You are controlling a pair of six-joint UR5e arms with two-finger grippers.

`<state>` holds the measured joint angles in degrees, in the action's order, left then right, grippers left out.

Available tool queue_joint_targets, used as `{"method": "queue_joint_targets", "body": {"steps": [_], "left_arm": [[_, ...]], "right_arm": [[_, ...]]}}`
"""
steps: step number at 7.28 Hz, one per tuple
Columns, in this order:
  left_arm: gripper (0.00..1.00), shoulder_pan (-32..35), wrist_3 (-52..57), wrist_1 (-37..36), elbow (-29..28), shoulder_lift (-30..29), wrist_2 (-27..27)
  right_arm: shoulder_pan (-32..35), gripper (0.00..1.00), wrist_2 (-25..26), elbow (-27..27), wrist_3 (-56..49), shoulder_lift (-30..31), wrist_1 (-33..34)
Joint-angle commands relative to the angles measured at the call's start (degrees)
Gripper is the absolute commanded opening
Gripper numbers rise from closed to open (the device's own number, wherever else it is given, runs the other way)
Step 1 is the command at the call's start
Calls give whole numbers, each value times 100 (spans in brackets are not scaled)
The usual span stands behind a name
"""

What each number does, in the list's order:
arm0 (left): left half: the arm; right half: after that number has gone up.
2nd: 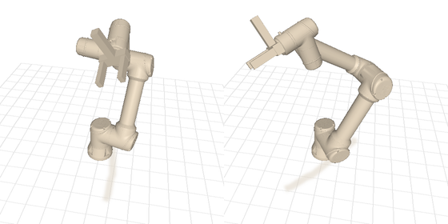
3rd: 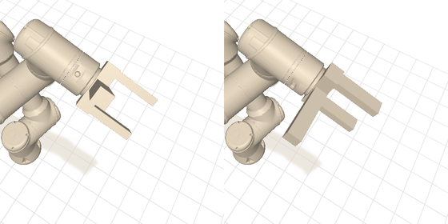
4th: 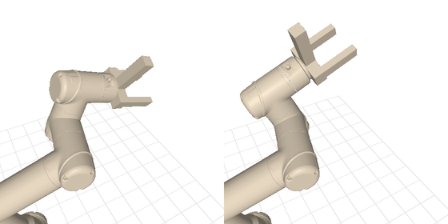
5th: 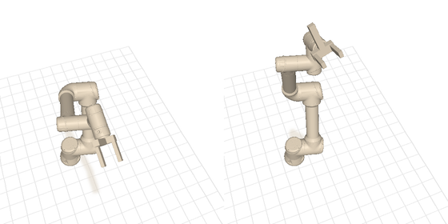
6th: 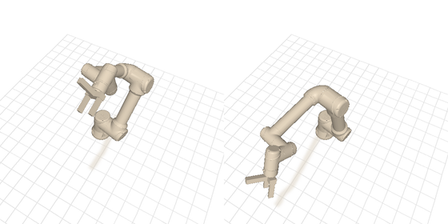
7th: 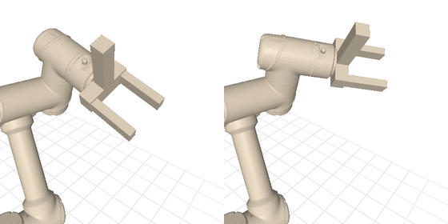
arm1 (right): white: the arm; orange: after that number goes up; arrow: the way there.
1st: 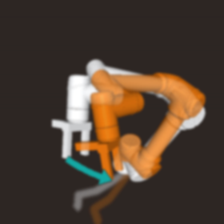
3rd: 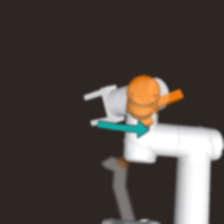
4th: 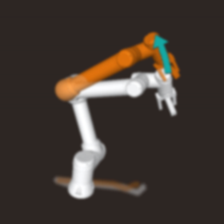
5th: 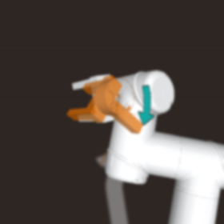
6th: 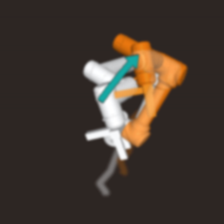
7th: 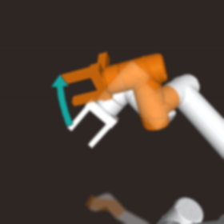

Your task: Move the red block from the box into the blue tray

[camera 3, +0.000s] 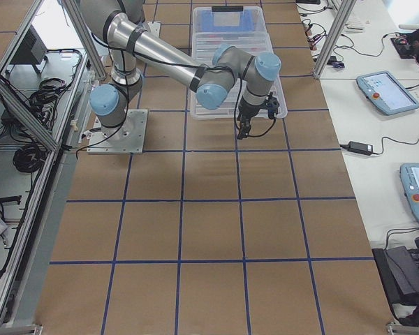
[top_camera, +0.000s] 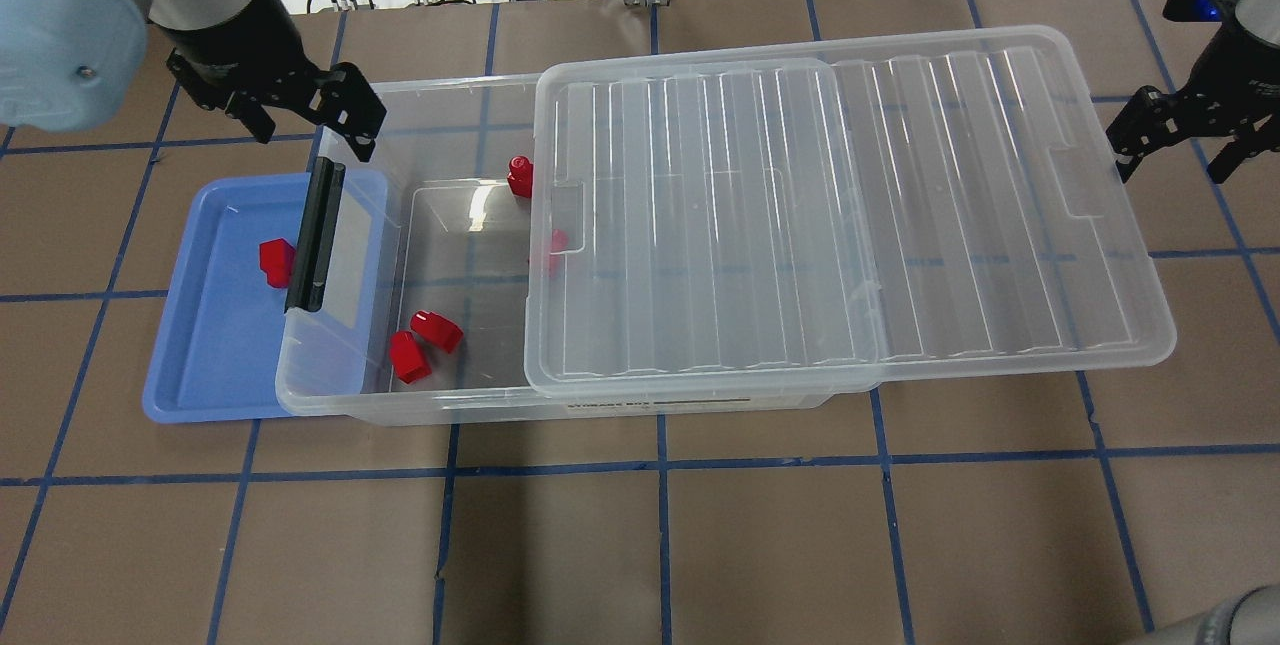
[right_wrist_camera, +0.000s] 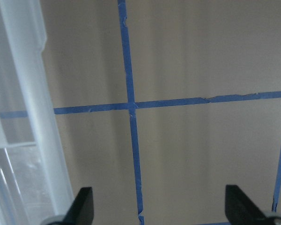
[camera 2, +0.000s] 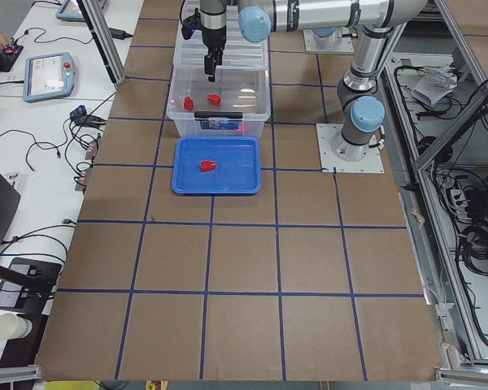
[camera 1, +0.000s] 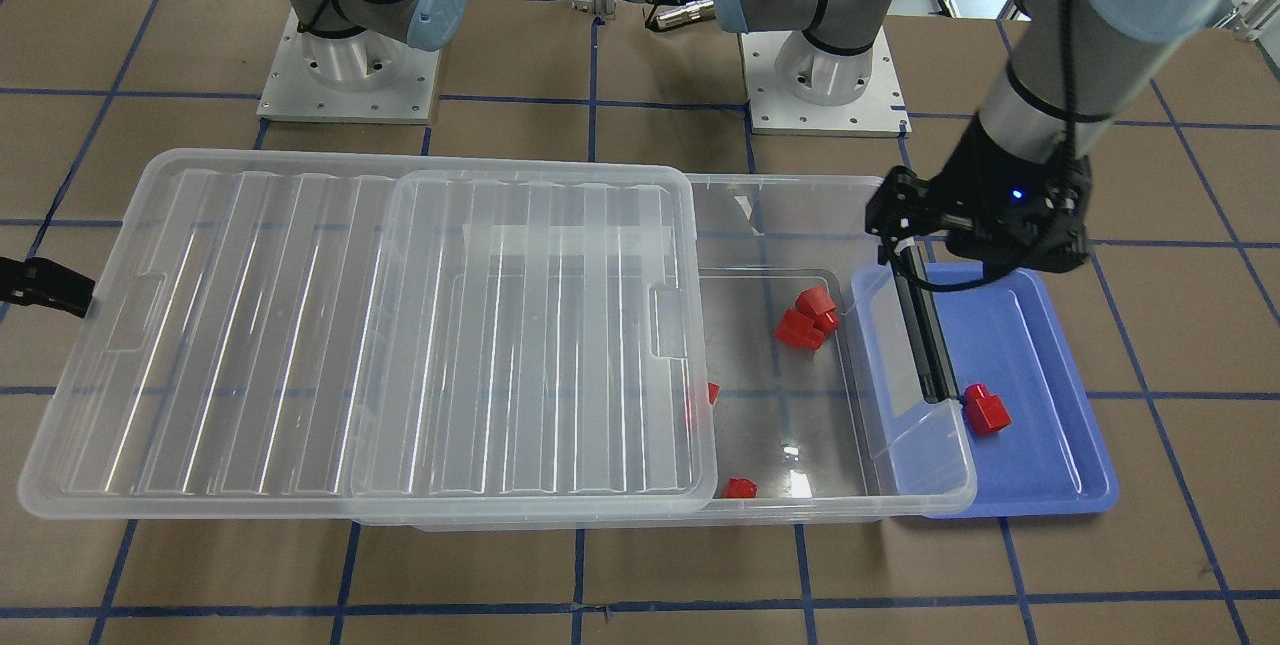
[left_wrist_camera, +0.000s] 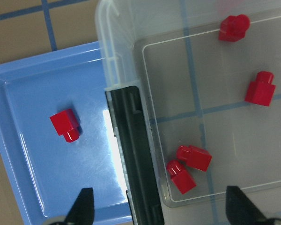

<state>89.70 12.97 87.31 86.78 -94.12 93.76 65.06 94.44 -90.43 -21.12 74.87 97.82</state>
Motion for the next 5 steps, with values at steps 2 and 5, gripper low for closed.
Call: {"method": "queue_joint_targets", "body": {"steps": [2, 5], "left_arm": [[100, 416, -576, 454, -172, 551, -365], [100, -38, -313, 357, 154, 579, -367]], "right_arm": [[480, 100, -5, -1, 606, 19, 0], [1042, 100, -14, -1, 1354, 19, -8]]}}
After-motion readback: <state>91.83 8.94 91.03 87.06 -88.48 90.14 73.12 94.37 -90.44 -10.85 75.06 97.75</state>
